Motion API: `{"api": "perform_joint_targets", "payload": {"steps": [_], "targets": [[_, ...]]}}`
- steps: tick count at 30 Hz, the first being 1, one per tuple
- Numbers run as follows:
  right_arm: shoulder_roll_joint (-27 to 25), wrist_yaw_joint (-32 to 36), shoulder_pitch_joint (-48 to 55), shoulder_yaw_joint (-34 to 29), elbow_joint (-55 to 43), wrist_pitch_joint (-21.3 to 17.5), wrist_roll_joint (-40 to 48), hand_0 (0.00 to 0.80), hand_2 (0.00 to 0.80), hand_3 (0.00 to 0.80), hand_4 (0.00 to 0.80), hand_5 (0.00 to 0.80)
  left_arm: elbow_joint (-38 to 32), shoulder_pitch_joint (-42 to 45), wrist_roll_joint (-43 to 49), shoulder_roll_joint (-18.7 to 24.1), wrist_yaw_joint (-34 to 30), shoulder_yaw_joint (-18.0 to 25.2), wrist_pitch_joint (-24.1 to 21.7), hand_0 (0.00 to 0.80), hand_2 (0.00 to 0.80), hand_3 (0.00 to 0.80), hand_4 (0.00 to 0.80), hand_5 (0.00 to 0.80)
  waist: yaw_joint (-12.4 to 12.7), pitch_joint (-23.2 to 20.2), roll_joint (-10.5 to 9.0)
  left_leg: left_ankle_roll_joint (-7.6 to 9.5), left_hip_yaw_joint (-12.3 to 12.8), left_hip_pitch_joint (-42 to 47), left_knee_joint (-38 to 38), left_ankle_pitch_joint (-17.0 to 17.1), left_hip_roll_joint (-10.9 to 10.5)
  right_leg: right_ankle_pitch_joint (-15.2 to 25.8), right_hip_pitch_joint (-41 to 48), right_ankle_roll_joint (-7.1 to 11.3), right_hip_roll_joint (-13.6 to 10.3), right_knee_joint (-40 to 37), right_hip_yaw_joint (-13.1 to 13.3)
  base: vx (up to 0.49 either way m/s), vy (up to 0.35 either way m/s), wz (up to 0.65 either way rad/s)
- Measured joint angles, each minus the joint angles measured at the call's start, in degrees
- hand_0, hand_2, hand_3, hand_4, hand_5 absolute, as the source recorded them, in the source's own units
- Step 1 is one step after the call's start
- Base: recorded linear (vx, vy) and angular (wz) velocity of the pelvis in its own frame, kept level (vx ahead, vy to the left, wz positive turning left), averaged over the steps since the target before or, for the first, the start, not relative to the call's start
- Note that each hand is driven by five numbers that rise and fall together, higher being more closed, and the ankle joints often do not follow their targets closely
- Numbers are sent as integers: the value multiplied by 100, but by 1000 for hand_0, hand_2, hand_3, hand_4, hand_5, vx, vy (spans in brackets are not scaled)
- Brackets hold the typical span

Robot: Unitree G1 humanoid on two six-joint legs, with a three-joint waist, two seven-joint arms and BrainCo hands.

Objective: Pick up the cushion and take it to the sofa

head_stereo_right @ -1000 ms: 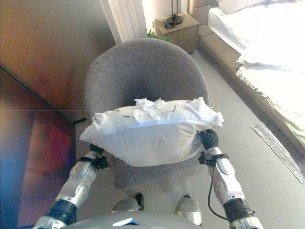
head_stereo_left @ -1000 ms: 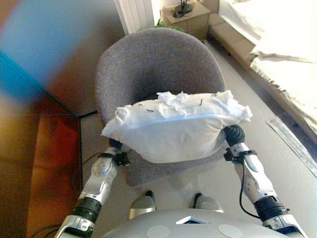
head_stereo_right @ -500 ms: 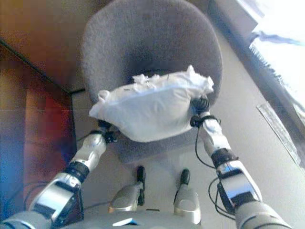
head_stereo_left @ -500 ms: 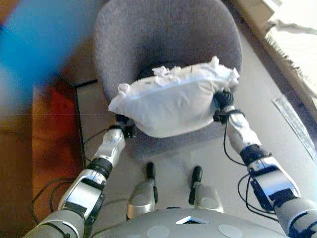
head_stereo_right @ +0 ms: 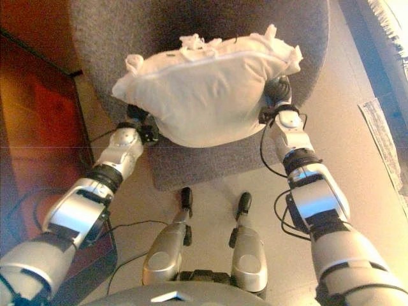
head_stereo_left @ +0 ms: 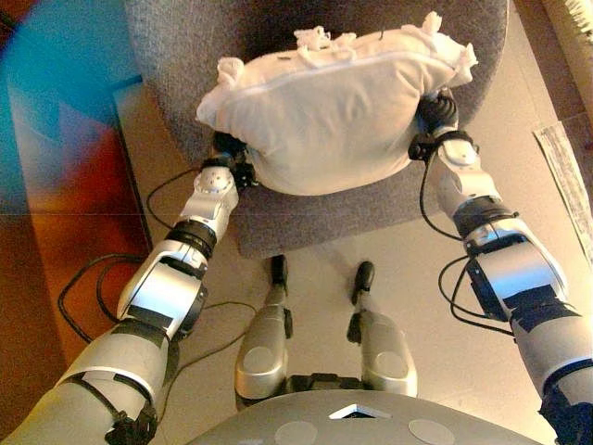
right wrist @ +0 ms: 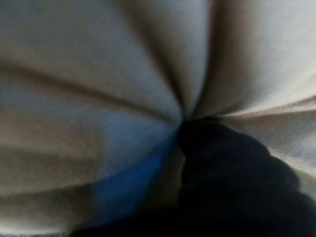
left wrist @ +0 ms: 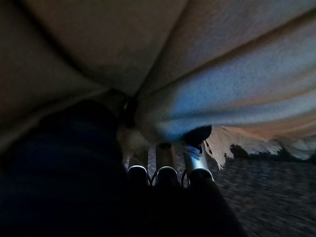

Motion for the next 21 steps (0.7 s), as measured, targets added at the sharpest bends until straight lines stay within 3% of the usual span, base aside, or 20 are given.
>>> {"api": "perform_joint_targets", "payload": {"steps": [2,8,9,10,11,14,16,17,21], "targets": [[9,-35,-165,70,206,67,28,800,800,800,800,800,221,-208,-6,53,-1,-227,77,800,800,800,800,800,-4,9,-11,-1,2,-22,1,-1,0,-2,-28,2,0,3,9,-13,70,-2],[-3,-132,-708,288,576,163,14,800,800,800,800,800,616,-755,-400,123,6,-345,213,800,800,800,800,800,-18,109,-10,0,22,-194,27,0,-2,10,-215,7,-2,12,62,11,48,-4],[-23,-182,-844,366,636,212,13,800,800,800,800,800,624,-836,-454,139,7,-357,214,668,668,668,668,668,-19,115,-5,0,20,-267,36,0,0,11,-289,7,-1,18,65,24,39,-3],[-38,-232,-990,412,677,272,11,800,800,800,800,800,639,-936,-515,161,12,-359,218,480,480,480,480,480,-20,123,-6,2,22,-347,41,3,2,24,-375,-5,-1,37,71,31,49,-3],[-50,-280,-1077,435,687,304,-6,800,800,800,800,800,690,-1020,-610,163,41,-360,224,0,0,0,0,0,-17,130,-4,6,24,-387,41,12,1,28,-436,-7,-4,73,76,29,56,-3],[-67,-466,-1317,539,709,364,-100,800,800,800,800,800,851,-1283,-746,181,199,-361,256,0,0,0,0,0,-20,277,-2,6,29,-388,43,14,-16,23,-444,-2,-23,85,85,22,40,-1],[-89,-590,-1450,595,714,405,-174,295,295,295,295,295,890,-1400,-847,217,282,-360,284,0,0,0,0,0,-19,326,-5,6,27,-425,46,14,-17,23,-486,-2,-24,90,84,19,35,0],[-108,-629,-1501,631,714,431,-259,0,0,0,0,0,923,-1444,-863,231,321,-360,317,0,0,0,0,0,-20,326,-5,6,27,-461,54,14,-18,23,-521,-2,-27,97,84,20,34,-1],[-209,-803,-1629,692,715,533,-315,0,0,0,0,0,1024,-1531,-1017,236,433,-363,364,0,0,0,0,0,-18,331,-3,8,34,-480,52,16,-25,23,-546,-2,-36,97,86,22,35,-1]]}}
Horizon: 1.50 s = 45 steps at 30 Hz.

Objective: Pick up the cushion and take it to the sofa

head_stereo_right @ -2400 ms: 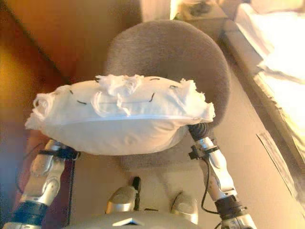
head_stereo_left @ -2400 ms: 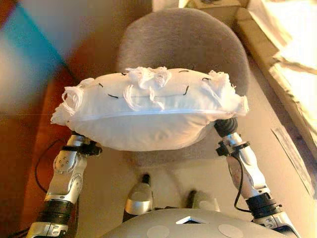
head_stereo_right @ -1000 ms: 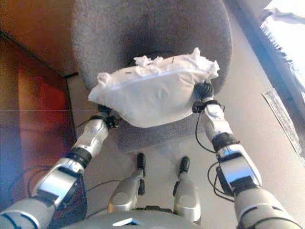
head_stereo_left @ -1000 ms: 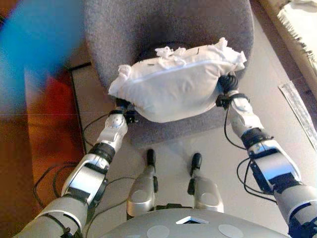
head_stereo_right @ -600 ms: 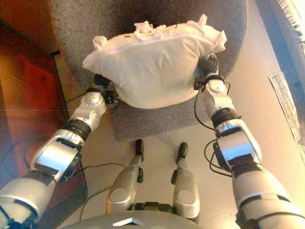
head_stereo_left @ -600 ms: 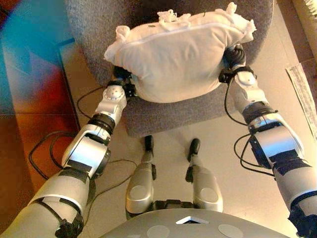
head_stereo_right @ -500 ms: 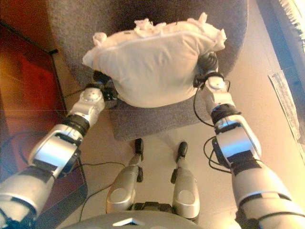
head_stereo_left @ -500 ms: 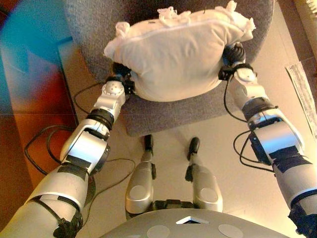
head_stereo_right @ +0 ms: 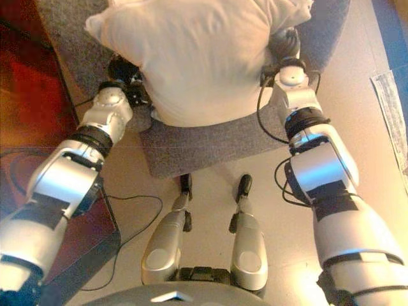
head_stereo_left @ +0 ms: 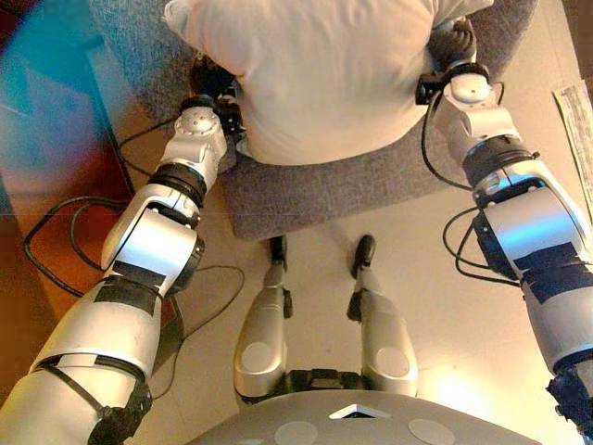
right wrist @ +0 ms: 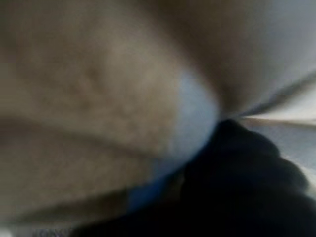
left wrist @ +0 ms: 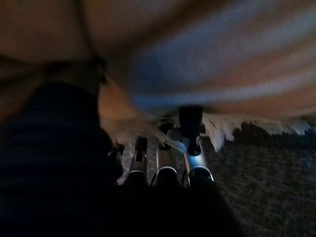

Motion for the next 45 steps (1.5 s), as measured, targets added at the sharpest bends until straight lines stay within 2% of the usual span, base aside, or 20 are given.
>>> {"api": "perform_joint_targets", "payload": {"steps": [3,6,11,16,20,26,29,32,34,40,45], "targets": [[-88,-91,-84,108,3,111,1,0,0,0,0,0,8,-16,-52,15,43,-1,1,0,0,0,0,0,-4,0,0,0,21,0,0,0,0,0,-28,0,-3,25,20,10,44,-4],[-136,-91,-133,165,3,112,2,0,0,0,0,0,8,-16,-104,98,119,-57,1,0,0,0,0,0,-4,0,0,5,113,-18,0,4,0,-1,-112,3,-10,81,94,13,24,-12],[-302,-71,-135,177,7,105,2,0,0,0,0,0,-14,-21,-113,213,269,-89,-48,0,0,0,0,0,-10,1,3,13,129,-76,1,10,0,2,-191,5,-14,102,115,8,12,-2],[-337,-93,-161,176,-2,79,2,0,0,0,0,0,-46,-25,-112,235,716,-42,-195,0,0,0,0,0,1,14,28,22,131,-110,1,17,-19,-4,-241,11,-41,137,114,0,0,0],[-380,-172,-174,172,-5,-37,1,0,0,0,0,0,-79,-24,-112,233,932,39,-362,0,0,0,0,0,8,19,37,39,130,-110,2,29,-38,-14,-250,26,-66,173,88,-3,-2,1],[-581,-177,-171,158,-55,-213,1,0,0,0,0,0,-530,71,-159,376,946,63,-542,0,0,0,0,0,19,29,56,59,126,-125,3,45,-62,-38,-287,48,-100,256,72,-4,-4,2],[-803,-167,-152,143,-246,-271,-3,0,0,0,0,0,-1034,342,-306,592,1001,275,-721,0,0,0,0,0,46,66,130,71,121,-123,3,55,-73,-38,-272,50,-112,260,55,6,2,2],[-1019,-175,-148,-1,-398,-345,-4,0,0,0,0,0,-1415,680,-465,770,1154,684,-881,0,0,0,0,0,41,101,198,73,106,-117,19,57,-78,-38,-245,50,-120,262,29,1,-15,3],[-1155,-195,-40,-174,-590,-403,-4,0,0,0,0,0,-1634,816,-438,862,1297,685,-921,0,0,0,0,0,46,104,206,73,83,-114,60,57,-78,-40,-207,50,-122,262,-3,-10,-35,8],[-1314,-164,199,-330,-821,-512,-3,0,0,0,0,0,-1792,935,-440,1114,1536,942,-948,0,0,0,0,0,37,102,212,74,-22,-115,143,57,-88,-121,-208,72,-152,428,-48,-24,-1,6],[-1460,-135,659,-641,-1298,-615,-4,0,0,0,0,0,-2030,1576,-443,1332,1536,1444,-1048,0,0,0,0,0,51,95,227,79,-36,-138,153,61,-129,-205,-296,97,-223,621,-61,-2,-3,5]]}}
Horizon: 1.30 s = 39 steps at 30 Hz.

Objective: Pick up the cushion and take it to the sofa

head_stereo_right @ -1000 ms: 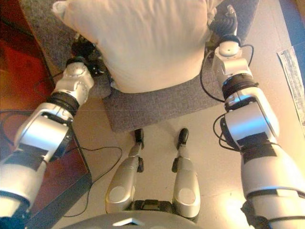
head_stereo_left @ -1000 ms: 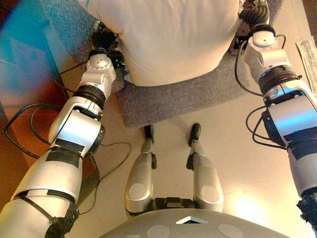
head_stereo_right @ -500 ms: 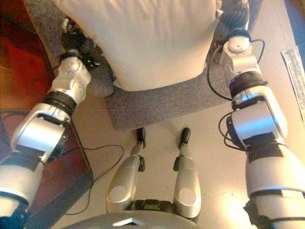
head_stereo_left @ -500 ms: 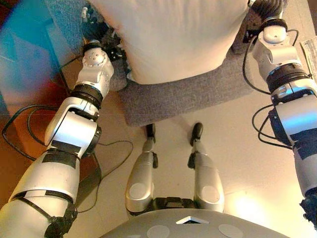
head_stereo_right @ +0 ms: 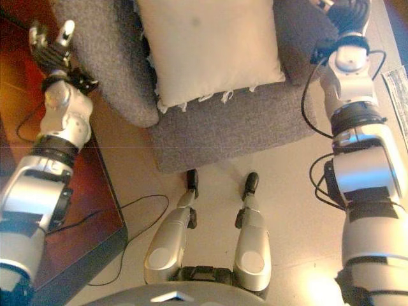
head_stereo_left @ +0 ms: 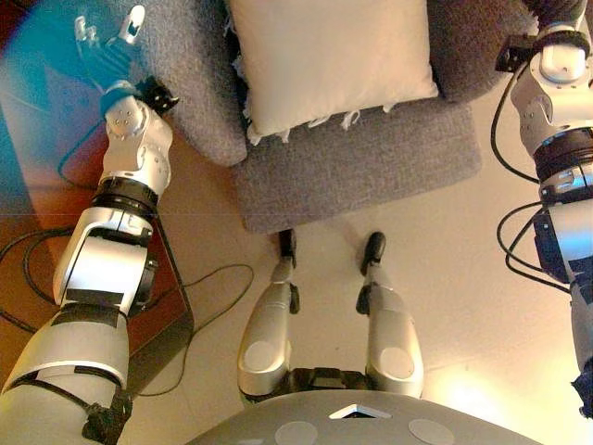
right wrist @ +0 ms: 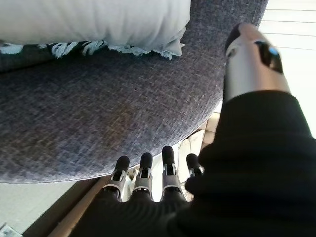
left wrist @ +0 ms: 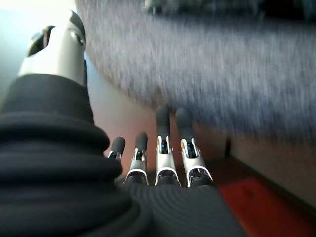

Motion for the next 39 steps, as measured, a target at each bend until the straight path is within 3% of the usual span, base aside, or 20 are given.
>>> {"api": "perform_joint_targets", "payload": {"steps": [8,10,12,16,19,24,26,29,34,39], "targets": [[-407,-100,1125,-957,-1194,-118,-233,0,0,0,0,0,-1001,1567,30,-33,-168,871,-278,0,0,0,0,0,258,-3,5,8,-76,96,-6,5,-57,-62,200,28,-63,-8,-135,47,-3,11],[-323,-27,2087,-1594,-2256,-167,-392,0,0,0,0,0,-1710,2188,411,-252,-298,1187,-403,0,0,0,0,0,319,-3,5,10,-151,297,-73,4,-56,-125,458,48,-63,-36,-250,103,-31,28],[-272,115,2928,-1715,-2850,-177,-578,0,0,0,0,0,-2167,2818,761,-294,-433,1189,-416,0,0,0,0,0,321,-8,-4,46,-158,593,-138,-22,-56,-223,797,78,-78,-45,-371,108,-47,33],[490,404,4849,-2397,-3591,-366,-713,0,0,0,0,0,-2773,4214,1199,-806,-550,1258,-541,0,0,0,0,0,427,-305,-133,55,-150,1007,-217,-220,-50,-322,1277,135,-55,-221,-424,111,-31,7],[1117,658,5929,-2488,-3528,-396,-714,0,0,0,0,0,-2645,4928,1371,-1176,-813,1221,-504,0,0,0,0,0,375,-594,-300,59,-142,1287,-219,-278,-73,-297,1661,132,-36,-438,-445,110,10,1],[1923,945,6798,-2477,-2860,-211,-736,0,0,0,0,0,-1747,5499,1700,-1398,-1244,1212,-160,0,0,0,0,0,142,-1242,-592,8,-119,1799,-230,-477,-85,-324,2281,160,24,-722,-466,110,9,-2],[2030,975,7032,-2243,-2335,22,-895,0,0,0,0,0,-1351,5616,1816,-1525,-1407,1203,22,0,0,0,0,0,110,-1485,-662,-24,-100,1980,-253,-558,-51,-397,2448,150,49,-720,-459,93,-9,-5],[2334,982,7103,-2027,-909,384,-1096,0,0,0,0,0,-149,5721,1886,-1818,-1679,1164,332,0,0,0,0,0,115,-1912,-751,-45,-61,2210,-261,-686,-9,-543,2693,140,96,-713,-414,65,-22,-6],[2736,982,7262,-1713,1158,1081,-1445,0,0,0,0,0,1885,5730,2218,-2179,-1922,755,797,0,0,0,0,0,96,-2294,-751,-43,-194,2400,-259,-739,15,-706,2932,57,229,-718,-36,-6,-35,13],[2812,1090,7322,-1450,1724,1806,-1918,0,0,0,0,0,2501,5802,2811,-2213,-1985,764,1563,0,0,0,0,0,110,-2422,-650,-47,-225,2484,-263,-742,77,-732,3002,62,257,-733,-25,-58,-48,2]]}}
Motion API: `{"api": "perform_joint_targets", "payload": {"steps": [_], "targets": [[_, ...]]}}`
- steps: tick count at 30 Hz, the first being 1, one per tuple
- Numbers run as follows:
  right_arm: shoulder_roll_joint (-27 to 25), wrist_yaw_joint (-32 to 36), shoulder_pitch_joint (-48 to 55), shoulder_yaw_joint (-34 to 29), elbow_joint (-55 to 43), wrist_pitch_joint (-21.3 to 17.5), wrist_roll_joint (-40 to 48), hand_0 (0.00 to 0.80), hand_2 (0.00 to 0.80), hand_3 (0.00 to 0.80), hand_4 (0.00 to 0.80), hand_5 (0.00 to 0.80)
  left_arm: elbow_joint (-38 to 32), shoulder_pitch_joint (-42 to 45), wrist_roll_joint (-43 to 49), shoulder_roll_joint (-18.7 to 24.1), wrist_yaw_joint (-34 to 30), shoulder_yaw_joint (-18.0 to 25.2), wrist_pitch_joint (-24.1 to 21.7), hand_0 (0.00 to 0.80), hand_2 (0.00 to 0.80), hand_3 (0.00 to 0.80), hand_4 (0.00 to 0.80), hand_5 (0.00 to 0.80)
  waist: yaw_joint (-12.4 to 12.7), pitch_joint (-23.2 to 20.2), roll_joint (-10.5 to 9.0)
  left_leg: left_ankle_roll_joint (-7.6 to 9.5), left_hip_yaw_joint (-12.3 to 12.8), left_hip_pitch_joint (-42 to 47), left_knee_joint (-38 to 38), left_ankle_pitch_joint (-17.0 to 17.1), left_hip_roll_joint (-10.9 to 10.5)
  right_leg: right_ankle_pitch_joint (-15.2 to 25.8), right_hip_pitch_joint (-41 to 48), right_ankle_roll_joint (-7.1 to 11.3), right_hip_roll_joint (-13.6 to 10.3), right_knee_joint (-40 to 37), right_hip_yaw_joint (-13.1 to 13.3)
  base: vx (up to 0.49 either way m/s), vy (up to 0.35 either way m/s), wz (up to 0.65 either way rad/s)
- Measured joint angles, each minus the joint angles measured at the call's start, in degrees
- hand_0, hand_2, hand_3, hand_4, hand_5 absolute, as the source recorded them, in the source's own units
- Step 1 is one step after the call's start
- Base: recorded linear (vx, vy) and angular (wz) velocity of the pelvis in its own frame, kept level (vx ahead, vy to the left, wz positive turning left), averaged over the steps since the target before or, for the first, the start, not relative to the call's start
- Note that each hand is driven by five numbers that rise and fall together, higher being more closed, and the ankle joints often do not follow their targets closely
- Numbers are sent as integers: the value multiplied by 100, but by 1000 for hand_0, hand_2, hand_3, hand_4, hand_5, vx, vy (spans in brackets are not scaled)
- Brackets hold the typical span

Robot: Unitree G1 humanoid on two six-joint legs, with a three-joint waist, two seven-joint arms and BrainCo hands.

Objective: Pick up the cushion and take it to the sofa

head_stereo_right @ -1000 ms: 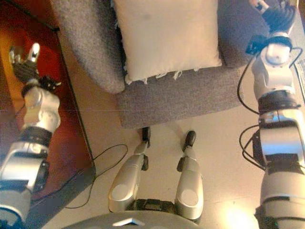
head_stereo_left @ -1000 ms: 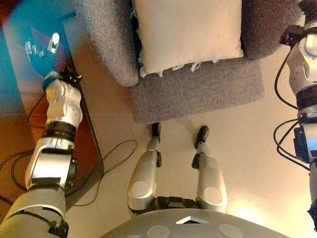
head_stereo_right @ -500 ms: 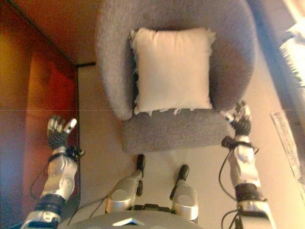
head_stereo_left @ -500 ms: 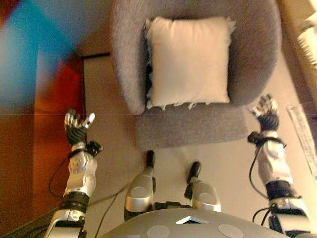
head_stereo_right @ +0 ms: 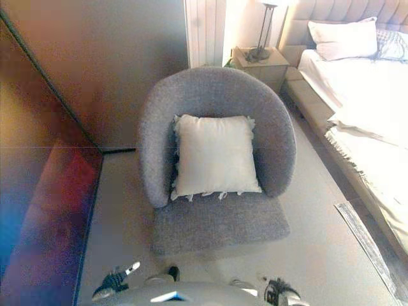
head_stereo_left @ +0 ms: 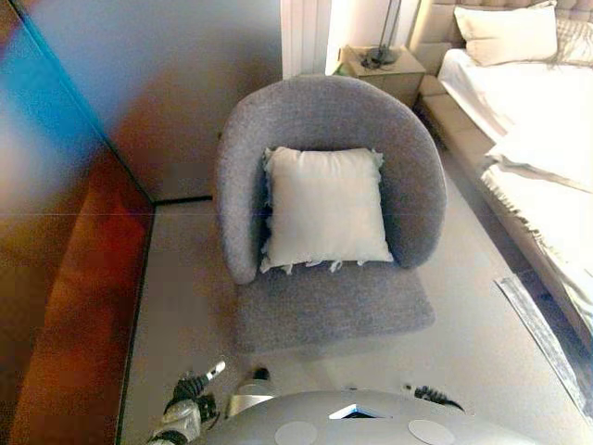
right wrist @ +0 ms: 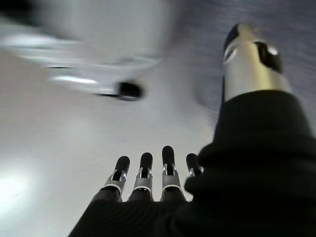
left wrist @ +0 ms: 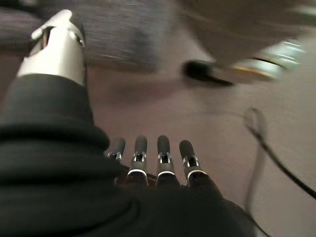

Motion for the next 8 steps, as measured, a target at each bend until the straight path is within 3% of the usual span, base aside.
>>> {"api": "perform_joint_targets", "payload": {"steps": [4,8], "targets": [[0,-9,56,-9,-2,110,4,0,0,0,0,0,238,27,113,-11,-86,104,673,0,0,0,0,0,2,-133,15,-14,29,61,0,-10,35,-18,25,-27,42,-4,85,-54,-31,-4],[1,-24,82,-4,-5,122,-45,0,0,0,0,0,237,27,104,-54,-122,92,851,0,0,0,0,0,-5,-189,24,-17,39,65,0,-12,46,-21,23,-43,79,-3,104,-40,-24,-2]]}}
